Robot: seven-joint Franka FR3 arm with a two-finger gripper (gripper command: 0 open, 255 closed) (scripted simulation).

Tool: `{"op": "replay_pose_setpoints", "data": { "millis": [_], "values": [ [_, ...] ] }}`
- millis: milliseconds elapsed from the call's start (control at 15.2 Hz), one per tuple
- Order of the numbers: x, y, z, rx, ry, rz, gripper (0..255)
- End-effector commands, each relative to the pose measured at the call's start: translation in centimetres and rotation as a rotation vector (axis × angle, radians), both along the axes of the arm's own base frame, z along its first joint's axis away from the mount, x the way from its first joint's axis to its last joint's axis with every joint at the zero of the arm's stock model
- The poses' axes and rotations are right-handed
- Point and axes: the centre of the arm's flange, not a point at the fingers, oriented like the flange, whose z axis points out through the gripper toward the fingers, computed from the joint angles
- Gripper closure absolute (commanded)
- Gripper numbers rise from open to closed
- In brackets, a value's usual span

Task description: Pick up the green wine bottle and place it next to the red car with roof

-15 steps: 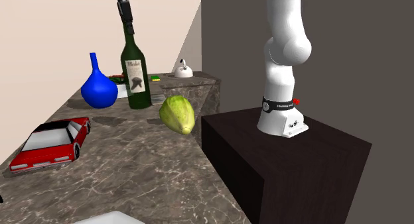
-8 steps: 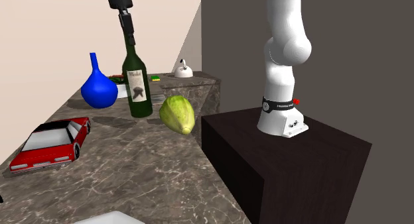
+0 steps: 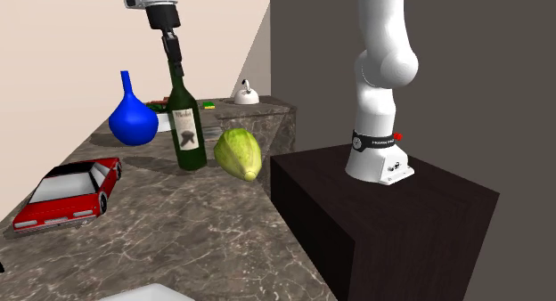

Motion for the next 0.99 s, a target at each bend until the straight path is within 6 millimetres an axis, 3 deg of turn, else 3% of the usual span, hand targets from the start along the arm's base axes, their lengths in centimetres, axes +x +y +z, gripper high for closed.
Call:
{"op": "replay_pose_setpoints", "data": {
  "millis": [0, 528, 594, 924],
  "values": [
    [-0.05, 0.05, -1.22, 0.000, -0.001, 0.000, 255],
    [-0.05, 0.05, -1.22, 0.000, -0.001, 0.000, 255],
    [-0.05, 0.05, -1.21, 0.000, -0.001, 0.000, 0],
    [-0.05, 0.05, -1.21, 0.000, -0.001, 0.000, 0]
  ]
}}
